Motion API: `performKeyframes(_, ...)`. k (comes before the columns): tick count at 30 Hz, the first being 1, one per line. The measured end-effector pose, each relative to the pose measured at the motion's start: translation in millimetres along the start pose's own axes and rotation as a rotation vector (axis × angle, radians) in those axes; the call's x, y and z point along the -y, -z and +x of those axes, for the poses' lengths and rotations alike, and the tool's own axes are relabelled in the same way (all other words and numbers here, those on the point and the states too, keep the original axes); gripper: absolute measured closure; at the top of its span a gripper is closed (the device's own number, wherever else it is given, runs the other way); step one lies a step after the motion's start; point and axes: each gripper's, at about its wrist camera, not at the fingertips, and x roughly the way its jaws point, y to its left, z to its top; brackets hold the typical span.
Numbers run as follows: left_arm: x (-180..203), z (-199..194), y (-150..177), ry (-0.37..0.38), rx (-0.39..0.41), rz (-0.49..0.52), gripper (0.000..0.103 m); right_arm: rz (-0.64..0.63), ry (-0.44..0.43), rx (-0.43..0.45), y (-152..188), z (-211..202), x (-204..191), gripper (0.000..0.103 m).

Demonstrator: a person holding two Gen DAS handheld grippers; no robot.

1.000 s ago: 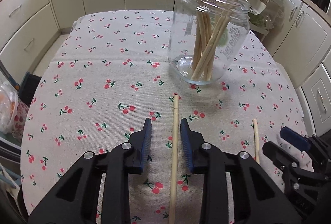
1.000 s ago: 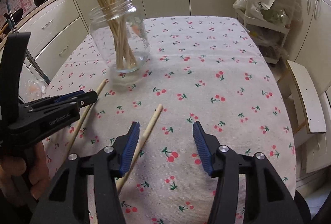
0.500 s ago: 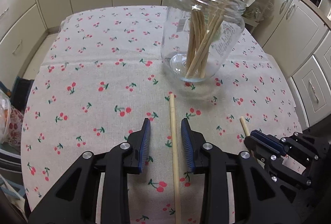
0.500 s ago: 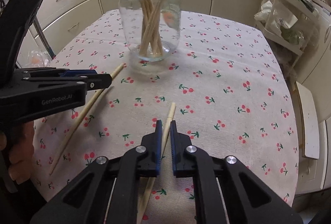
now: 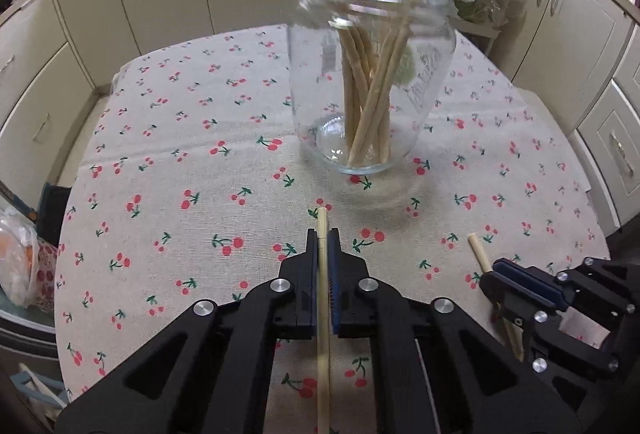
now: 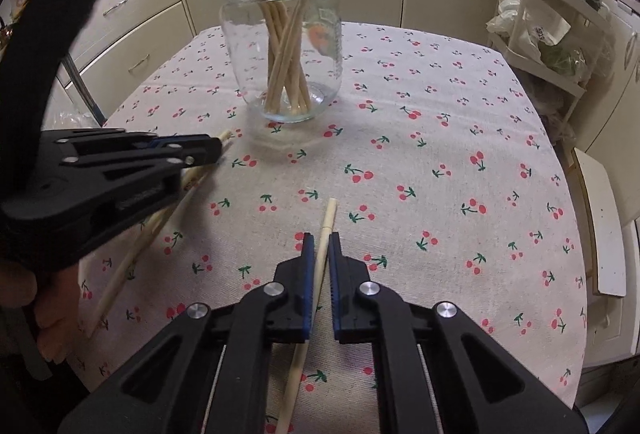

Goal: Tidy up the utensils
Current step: 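Close the left tool on a chopstick while the right tool grasps another, then lift both held chopsticks up over the glass jar mouth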

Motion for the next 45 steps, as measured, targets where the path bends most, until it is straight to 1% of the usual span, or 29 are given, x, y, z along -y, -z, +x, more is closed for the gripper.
performKeyframes(3, -6.1, -26.7, -1.9, 0.022, 0.075, -0.035, 0.098, 0.031, -0.009, -0.002, 0.0, -0.7, 2.3, 0.095)
performKeyframes(6, -16.8, -67.7, -8.0, 0.066, 0.194, -0.087, 0.098, 0.105, -0.046, -0.007, -0.7, -0.1, 10.4, 0.096)
performKeyframes(9, -24.1, -98.3, -16.0, 0.096, 0.285, -0.121, 0.098, 0.168, -0.072, -0.009, -0.2, -0.6, 16.6, 0.096)
performKeyframes(11, -29.4, -120.5, -22.3, 0.111, 0.354, -0.134, 0.098, 0.188, -0.084, -0.011, 0.6, -2.3, 16.6, 0.097)
performKeyframes(14, -28.9, -148.8, -30.0, 0.123, 0.450, -0.137, 0.098, 0.204, -0.097, 0.011, 2.0, -9.7, 15.3, 0.097)
performKeyframes(17, -22.0, -171.5, -35.3, 0.118, 0.548, -0.128, 0.098, 0.232, -0.113, 0.048, 2.8, -18.9, 17.2, 0.097)
performKeyframes(22, -12.4, -194.2, -38.1, 0.106, 0.647, -0.120, 0.098, 0.272, -0.141, 0.088, 4.5, -27.0, 23.5, 0.097)
performKeyframes(26, -5.9, -199.0, -44.2, 0.112, 0.682, -0.117, 0.098, 0.295, -0.169, 0.111, 3.3, -30.7, 28.0, 0.097)
performKeyframes(29, -5.2, -195.3, -53.8, 0.122, 0.698, -0.129, 0.098, 0.309, -0.189, 0.126, 2.7, -33.3, 29.0, 0.097)
performKeyframes(37, -31.0, -189.8, -84.5, 0.154, 0.776, -0.240, 0.098, 0.362, -0.241, 0.182, -4.1, -37.3, 39.1, 0.097)
performKeyframes(42, -43.3, -177.0, -101.2, 0.158, 0.786, -0.285, 0.098, 0.389, -0.270, 0.218, -9.5, -41.8, 45.7, 0.097)
performKeyframes(45, -45.5, -164.5, -110.6, 0.170, 0.775, -0.309, 0.098, 0.401, -0.282, 0.230, -11.2, -43.8, 48.9, 0.097)
